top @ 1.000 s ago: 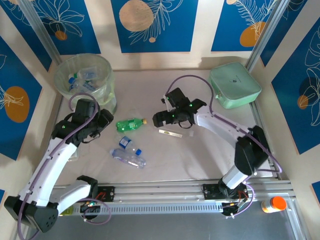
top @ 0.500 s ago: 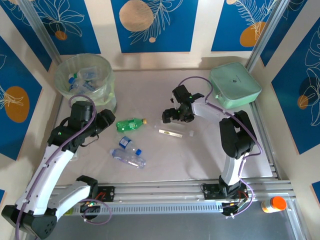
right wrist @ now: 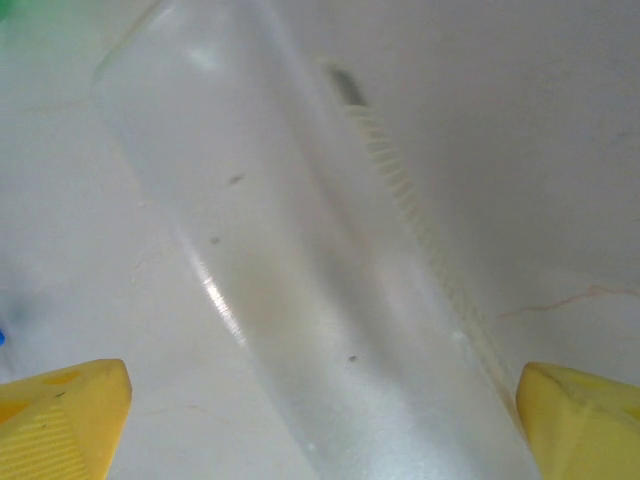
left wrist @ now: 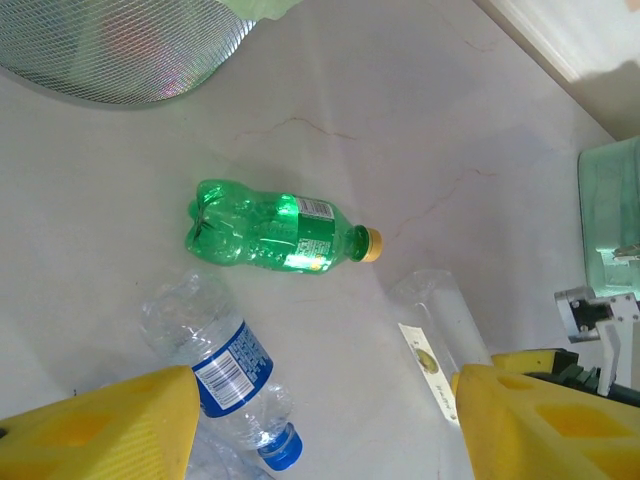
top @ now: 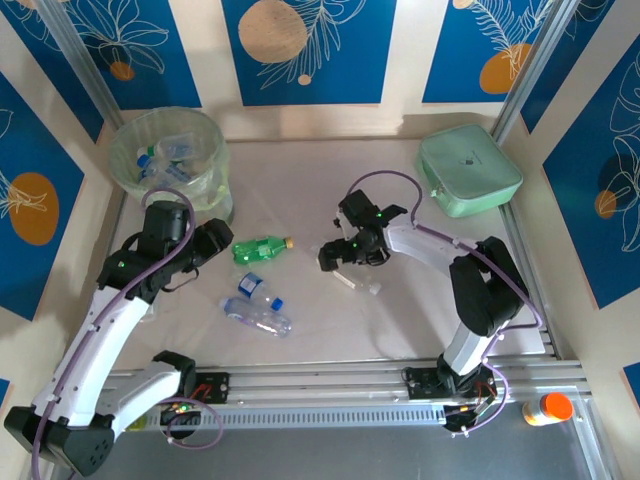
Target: Put the plastic bottles in the bin
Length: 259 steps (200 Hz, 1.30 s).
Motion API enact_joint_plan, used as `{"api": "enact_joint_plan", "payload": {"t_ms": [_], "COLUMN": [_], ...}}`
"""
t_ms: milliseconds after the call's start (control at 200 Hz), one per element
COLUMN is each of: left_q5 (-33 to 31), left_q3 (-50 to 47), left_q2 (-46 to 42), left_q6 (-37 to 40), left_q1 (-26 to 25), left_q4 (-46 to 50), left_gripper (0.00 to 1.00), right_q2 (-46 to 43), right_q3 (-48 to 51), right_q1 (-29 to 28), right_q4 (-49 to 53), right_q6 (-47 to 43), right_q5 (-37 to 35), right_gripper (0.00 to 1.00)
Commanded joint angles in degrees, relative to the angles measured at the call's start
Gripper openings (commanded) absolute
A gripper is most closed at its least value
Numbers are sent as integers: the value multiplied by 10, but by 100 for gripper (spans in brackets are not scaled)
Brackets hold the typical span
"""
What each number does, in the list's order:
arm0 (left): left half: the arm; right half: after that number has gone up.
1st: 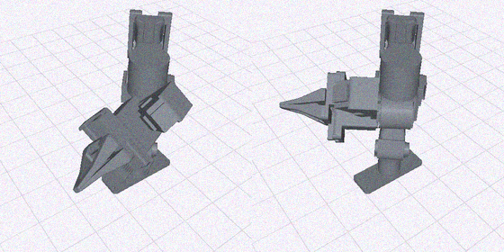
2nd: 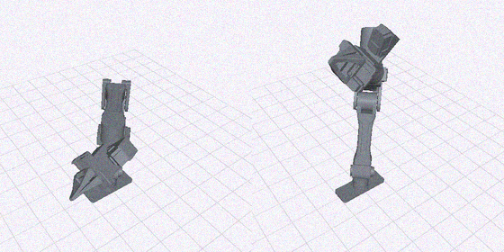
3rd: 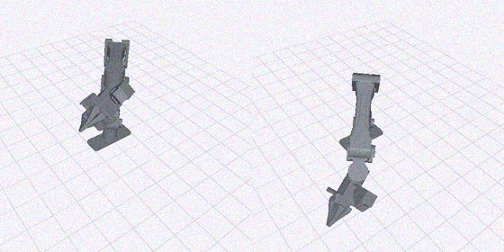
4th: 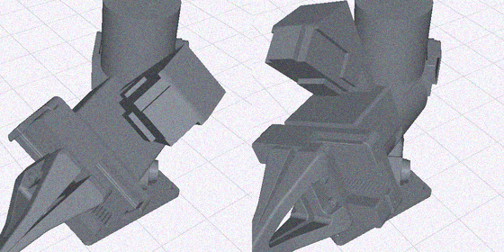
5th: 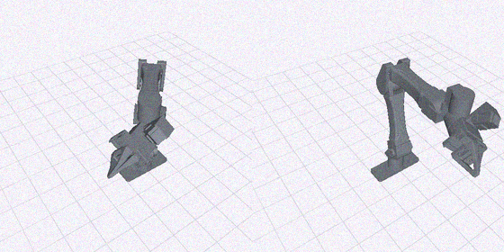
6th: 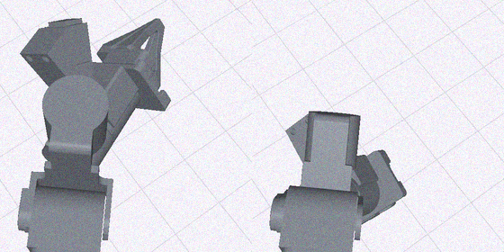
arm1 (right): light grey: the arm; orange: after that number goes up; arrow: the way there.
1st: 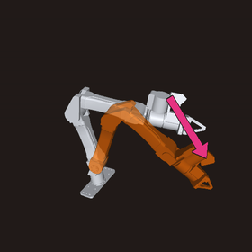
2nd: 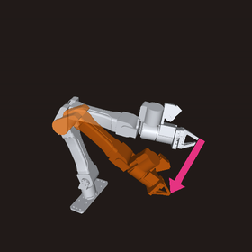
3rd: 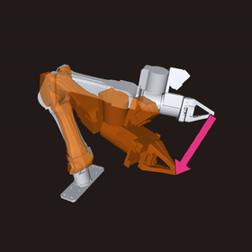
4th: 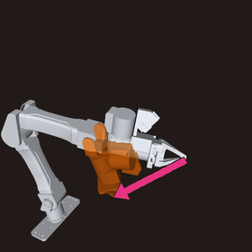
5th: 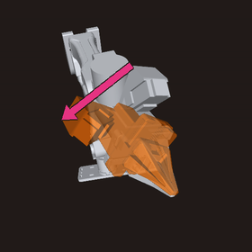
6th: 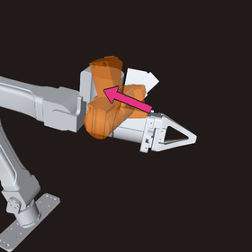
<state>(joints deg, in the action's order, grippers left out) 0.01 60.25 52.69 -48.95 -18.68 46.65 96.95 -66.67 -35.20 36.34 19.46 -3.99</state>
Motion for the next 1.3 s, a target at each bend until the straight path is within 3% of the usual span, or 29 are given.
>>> {"api": "enact_joint_plan", "payload": {"t_ms": [0,250,365,500,605,815,940,1095,1180,1290], "left_q5": [14,25,23,25,28,56,113,174,235,291], "left_q3": [1,-7,-9,-8,-8,-2,-3,-54,-101,-107], "left_q2": [1,-5,-6,-5,-6,-14,-26,-92,-122,-99], "left_q6": [10,3,4,4,4,15,36,70,60,54], "left_q1": [-2,-3,-2,-3,-3,-3,-5,-35,-45,-64], "left_q4": [-5,-5,-3,-2,2,-10,-53,-193,-320,-389], "left_gripper": [68,68,69,69,69,69,74,93,96,99], "right_q2": [-6,46,74,71,53,-34,-118,-254,-307,-355], "right_q3": [-1,-30,-41,-31,-23,-5,11,53,71,90], "right_q1": [-28,-95,-120,-130,-130,-130,-127,-92,-64,-36], "right_q4": [36,87,104,92,83,74,56,-24,-72,-143], "right_q6": [-9,-17,-14,-8,-8,-6,-7,16,45,103], "right_q5": [-44,-207,-242,-232,-215,-172,-112,74,174,277], "right_gripper": [99,99,97,87,73,52,52,52,52,52]}}
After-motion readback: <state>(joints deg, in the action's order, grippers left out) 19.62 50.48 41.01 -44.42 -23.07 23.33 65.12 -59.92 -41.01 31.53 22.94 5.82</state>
